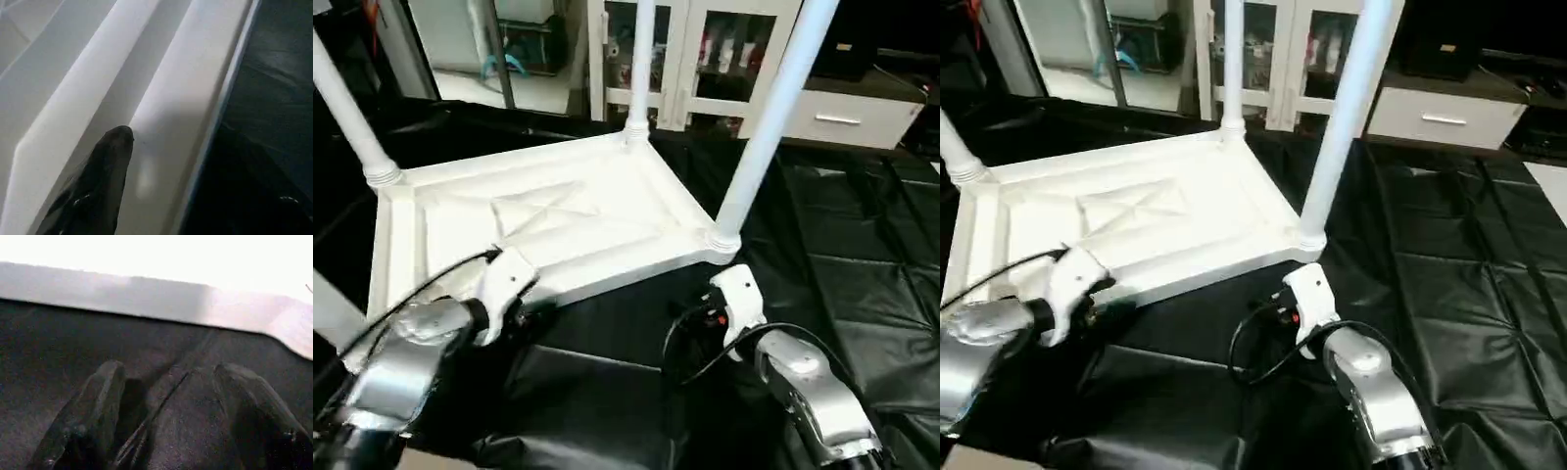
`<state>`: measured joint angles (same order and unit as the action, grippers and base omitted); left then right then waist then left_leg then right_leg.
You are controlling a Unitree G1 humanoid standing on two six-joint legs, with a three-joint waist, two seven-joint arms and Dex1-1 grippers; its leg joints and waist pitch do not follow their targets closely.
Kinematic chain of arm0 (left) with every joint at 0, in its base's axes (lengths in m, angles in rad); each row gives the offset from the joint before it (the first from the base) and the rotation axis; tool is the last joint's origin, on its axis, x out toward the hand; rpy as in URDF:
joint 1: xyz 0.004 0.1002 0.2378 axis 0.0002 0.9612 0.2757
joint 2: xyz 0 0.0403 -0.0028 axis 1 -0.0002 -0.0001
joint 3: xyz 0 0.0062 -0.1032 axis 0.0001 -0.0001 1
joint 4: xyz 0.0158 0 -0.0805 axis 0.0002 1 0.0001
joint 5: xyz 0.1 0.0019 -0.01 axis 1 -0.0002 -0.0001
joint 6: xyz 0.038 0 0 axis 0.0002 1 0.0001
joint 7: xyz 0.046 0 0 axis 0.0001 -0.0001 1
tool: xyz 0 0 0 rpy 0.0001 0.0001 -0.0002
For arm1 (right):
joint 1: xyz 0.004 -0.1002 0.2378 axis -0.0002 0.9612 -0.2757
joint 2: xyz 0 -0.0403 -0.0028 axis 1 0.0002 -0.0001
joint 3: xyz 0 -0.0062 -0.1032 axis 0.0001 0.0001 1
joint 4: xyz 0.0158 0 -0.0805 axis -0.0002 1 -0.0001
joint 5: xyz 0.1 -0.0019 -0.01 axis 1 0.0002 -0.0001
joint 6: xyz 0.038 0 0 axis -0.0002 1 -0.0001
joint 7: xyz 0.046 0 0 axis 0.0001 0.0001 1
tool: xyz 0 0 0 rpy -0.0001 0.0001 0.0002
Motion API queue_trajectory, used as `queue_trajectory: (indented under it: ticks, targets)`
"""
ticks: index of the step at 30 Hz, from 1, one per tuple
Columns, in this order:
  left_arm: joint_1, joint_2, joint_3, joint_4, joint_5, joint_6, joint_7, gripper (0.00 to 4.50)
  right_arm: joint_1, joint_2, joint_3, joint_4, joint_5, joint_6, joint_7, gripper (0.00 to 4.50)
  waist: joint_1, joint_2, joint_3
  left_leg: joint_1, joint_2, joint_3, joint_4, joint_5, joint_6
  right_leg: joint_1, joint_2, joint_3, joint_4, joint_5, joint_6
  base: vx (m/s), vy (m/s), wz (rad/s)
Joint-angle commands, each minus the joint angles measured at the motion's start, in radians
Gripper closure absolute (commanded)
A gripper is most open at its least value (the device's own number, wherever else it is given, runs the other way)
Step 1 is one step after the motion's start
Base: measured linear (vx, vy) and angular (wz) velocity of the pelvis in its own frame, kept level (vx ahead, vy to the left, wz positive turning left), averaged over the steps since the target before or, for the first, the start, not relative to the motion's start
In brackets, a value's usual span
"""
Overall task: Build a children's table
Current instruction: Rotate leg to tighten
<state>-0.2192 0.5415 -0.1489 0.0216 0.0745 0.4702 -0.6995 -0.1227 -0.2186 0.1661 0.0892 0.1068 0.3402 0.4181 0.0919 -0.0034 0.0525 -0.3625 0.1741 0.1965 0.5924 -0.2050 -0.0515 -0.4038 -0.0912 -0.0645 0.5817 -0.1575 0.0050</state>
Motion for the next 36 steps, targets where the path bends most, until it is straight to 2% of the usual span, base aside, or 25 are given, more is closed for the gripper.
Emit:
queue_trajectory:
  ticks: [1, 2, 4, 5, 7, 8, 9, 10, 11, 12, 15, 17, 18, 21, 22, 24, 27, 29, 30, 31, 32, 33, 34, 35, 36]
  targets:
    - [-0.074, 0.005, -0.052, 0.117, 0.079, -0.081, 0.063, 1.5, -0.016, 0.002, 0.001, 0.011, -0.009, -0.015, -0.005, 1.36, 0.001, 0.007, -0.057, 0.024, 0.049, -0.027, -0.087, -0.264, -0.015, 0.027, -0.052, 0.048, -0.062, -0.273, -0.163, 0.0, 0.0, 0.0]
    - [-0.088, 0.002, -0.063, 0.141, 0.09, -0.096, 0.07, 1.5, -0.017, 0.002, 0.002, 0.012, -0.009, -0.017, -0.005, 1.36, 0.001, 0.007, -0.056, 0.025, 0.047, -0.026, -0.087, -0.277, -0.017, 0.026, -0.051, 0.049, -0.065, -0.297, -0.155, 0.0, 0.0, 0.0]
    - [-0.145, -0.01, -0.112, 0.244, 0.144, -0.18, 0.098, 1.5, -0.018, 0.002, 0.004, 0.016, -0.013, -0.023, -0.007, 1.36, 0.001, 0.006, -0.057, 0.016, 0.05, -0.034, -0.091, -0.285, -0.03, 0.036, -0.058, 0.047, -0.064, -0.326, -0.139, 0.0, 0.0, 0.0]
    - [-0.145, -0.01, -0.112, 0.244, 0.144, -0.18, 0.098, 1.5, -0.018, 0.002, 0.004, 0.016, -0.013, -0.023, -0.007, 1.36, 0.0, 0.005, -0.056, 0.018, 0.05, -0.034, -0.091, -0.293, -0.03, 0.032, -0.057, 0.047, -0.067, -0.338, -0.133, 0.0, 0.0, 0.0]
    - [-0.194, -0.038, -0.123, 0.327, 0.166, -0.24, 0.136, 1.5, -0.021, 0.002, 0.002, 0.022, -0.017, -0.027, -0.008, 1.36, -0.002, 0.006, -0.056, 0.018, 0.051, -0.034, -0.091, -0.302, -0.036, 0.032, -0.06, 0.047, -0.068, -0.348, -0.138, 0.0, 0.0, 0.0]
    - [-0.201, -0.042, -0.124, 0.339, 0.169, -0.249, 0.143, 1.5, -0.022, 0.002, 0.002, 0.023, -0.018, -0.028, -0.008, 1.36, 0.0, 0.004, -0.059, 0.025, 0.051, -0.032, -0.088, -0.314, -0.038, 0.028, -0.062, 0.048, -0.07, -0.354, -0.141, 0.0, 0.0, 0.0]
    - [-0.222, -0.052, -0.127, 0.379, 0.178, -0.271, 0.164, 1.5, -0.023, 0.003, 0.001, 0.025, -0.019, -0.029, -0.008, 1.36, 0.0, 0.01, -0.058, 0.023, 0.052, -0.034, -0.088, -0.313, -0.039, 0.029, -0.063, 0.049, -0.068, -0.349, -0.145, 0.0, 0.0, 0.0]
    - [-0.242, -0.053, -0.138, 0.42, 0.197, -0.291, 0.185, 1.5, -0.023, 0.003, 0.001, 0.023, -0.021, -0.029, -0.009, 1.36, 0.0, 0.006, -0.058, 0.02, 0.052, -0.034, -0.089, -0.311, -0.036, 0.032, -0.062, 0.047, -0.069, -0.351, -0.143, 0.0, 0.0, 0.0]
    - [-0.261, -0.053, -0.149, 0.461, 0.209, -0.312, 0.201, 1.5, -0.023, 0.004, 0.0, 0.022, -0.022, -0.029, -0.009, 1.36, 0.001, 0.01, -0.059, 0.021, 0.051, -0.035, -0.089, -0.31, -0.036, 0.03, -0.061, 0.047, -0.069, -0.351, -0.142, 0.0, 0.0, 0.0]
    - [-0.273, -0.05, -0.152, 0.493, 0.221, -0.326, 0.225, 1.5, -0.022, 0.004, 0.0, 0.02, -0.023, -0.029, -0.009, 1.36, 0.001, 0.008, -0.058, 0.024, 0.05, -0.034, -0.088, -0.328, -0.037, 0.028, -0.059, 0.047, -0.072, -0.362, -0.136, 0.0, 0.0, 0.0]
    - [-0.288, -0.036, -0.15, 0.557, 0.248, -0.367, 0.29, 1.5, -0.018, 0.006, 0.001, 0.018, -0.026, -0.032, -0.01, 1.36, -0.003, 0.006, -0.058, 0.015, 0.051, -0.041, -0.091, -0.329, -0.037, 0.036, -0.063, 0.044, -0.071, -0.386, -0.124, 0.0, 0.0, 0.0]
    - [-0.297, -0.035, -0.135, 0.598, 0.263, -0.4, 0.344, 1.5, -0.017, 0.007, 0.004, 0.021, -0.027, -0.034, -0.011, 1.36, -0.006, -0.006, -0.056, 0.012, 0.051, -0.043, -0.091, -0.334, -0.032, 0.036, -0.067, 0.042, -0.075, -0.438, -0.113, 0.0, 0.0, 0.0]
    - [-0.3, -0.036, -0.13, 0.607, 0.266, -0.407, 0.359, 1.5, -0.017, 0.008, 0.005, 0.022, -0.027, -0.035, -0.011, 1.36, -0.006, -0.003, -0.056, 0.012, 0.05, -0.043, -0.091, -0.334, -0.031, 0.035, -0.067, 0.042, -0.077, -0.452, -0.108, 0.0, 0.0, 0.0]
    - [-0.312, -0.044, -0.113, 0.649, 0.266, -0.451, 0.425, 1.5, -0.022, 0.013, 0.016, 0.032, -0.035, -0.039, -0.003, 1.36, -0.005, -0.009, -0.056, 0.017, 0.052, -0.043, -0.09, -0.336, -0.026, 0.028, -0.068, 0.041, -0.079, -0.464, -0.104, 0.0, 0.0, 0.0]
    - [-0.311, -0.052, -0.1, 0.653, 0.247, -0.468, 0.427, 1.5, -0.024, 0.014, 0.02, 0.035, -0.038, -0.04, 0.001, 1.36, -0.005, -0.012, -0.056, 0.018, 0.052, -0.042, -0.089, -0.338, -0.024, 0.025, -0.067, 0.042, -0.081, -0.463, -0.107, 0.0, 0.0, 0.0]
    - [-0.295, -0.073, -0.064, 0.63, 0.188, -0.505, 0.401, 1.5, -0.028, 0.014, 0.027, 0.038, -0.041, -0.04, 0.009, 1.36, -0.002, -0.009, -0.057, 0.019, 0.054, -0.043, -0.089, -0.33, -0.026, 0.027, -0.071, 0.042, -0.078, -0.447, -0.12, 0.0, 0.0, 0.0]
    - [-0.208, -0.113, 0.02, 0.512, 0.011, -0.578, 0.278, 1.5, -0.029, 0.011, 0.031, 0.041, -0.043, -0.046, 0.021, 1.36, 0.002, -0.013, -0.06, 0.014, 0.061, -0.04, -0.091, -0.298, -0.032, 0.03, -0.072, 0.044, -0.061, -0.326, -0.174, 0.0, 0.0, 0.0]
    - [-0.166, -0.114, 0.044, 0.465, -0.05, -0.597, 0.235, 1.5, -0.03, 0.01, 0.031, 0.042, -0.042, -0.048, 0.024, 1.36, 0.002, -0.012, -0.064, 0.015, 0.059, -0.033, -0.088, -0.267, -0.023, 0.028, -0.063, 0.044, -0.053, -0.247, -0.186, 0.027, 0.003, 0.01]
    - [-0.131, -0.11, 0.058, 0.431, -0.098, -0.61, 0.2, 1.5, -0.03, 0.009, 0.03, 0.043, -0.042, -0.049, 0.025, 1.36, 0.005, -0.015, -0.065, 0.014, 0.06, -0.033, -0.087, -0.244, -0.019, 0.03, -0.067, 0.045, -0.044, -0.204, -0.198, 0.054, 0.006, 0.01]
    - [-0.087, -0.106, 0.08, 0.388, -0.155, -0.61, 0.161, 1.5, -0.03, 0.008, 0.032, 0.045, -0.043, -0.049, 0.029, 1.36, 0.001, -0.025, -0.065, 0.009, 0.058, -0.03, -0.088, -0.23, -0.015, 0.034, -0.061, 0.044, -0.042, -0.182, -0.199, 0.056, 0.005, -0.01]
    - [-0.087, -0.106, 0.08, 0.388, -0.155, -0.61, 0.161, 1.5, -0.03, 0.008, 0.032, 0.045, -0.043, -0.049, 0.029, 1.36, 0.003, -0.021, -0.069, 0.01, 0.059, -0.032, -0.086, -0.216, -0.015, 0.037, -0.065, 0.044, -0.035, -0.157, -0.206, 0.051, 0.007, -0.03]
    - [0.001, -0.09, 0.122, 0.296, -0.265, -0.606, 0.074, 1.5, -0.03, 0.005, 0.035, 0.048, -0.044, -0.055, 0.038, 1.36, 0.003, -0.021, -0.07, 0.013, 0.058, -0.029, -0.083, -0.195, -0.011, 0.035, -0.063, 0.044, -0.03, -0.122, -0.214, 0.051, 0.007, -0.03]
    - [0.034, -0.084, 0.141, 0.259, -0.306, -0.602, 0.044, 1.5, -0.03, 0.004, 0.036, 0.049, -0.043, -0.058, 0.042, 1.36, -0.002, -0.024, -0.069, 0.004, 0.058, -0.029, -0.084, -0.171, -0.004, 0.042, -0.061, 0.044, -0.027, -0.089, -0.22, 0.0, 0.0, 0.0]
    - [0.064, -0.078, 0.158, 0.227, -0.341, -0.598, 0.018, 1.5, -0.03, 0.003, 0.036, 0.05, -0.043, -0.062, 0.045, 1.36, 0.0, -0.025, -0.069, 0.007, 0.057, -0.027, -0.083, -0.171, -0.002, 0.04, -0.062, 0.044, -0.025, -0.081, -0.224, 0.0, 0.0, 0.0]
    - [0.134, -0.071, 0.231, 0.133, -0.472, -0.509, -0.062, 1.3, -0.031, 0.001, 0.036, 0.051, -0.041, -0.067, 0.046, 1.36, 0.003, -0.027, -0.07, 0.018, 0.056, -0.019, -0.076, -0.175, 0.002, 0.034, -0.062, 0.048, -0.019, -0.067, -0.242, 0.0, 0.0, 0.0]
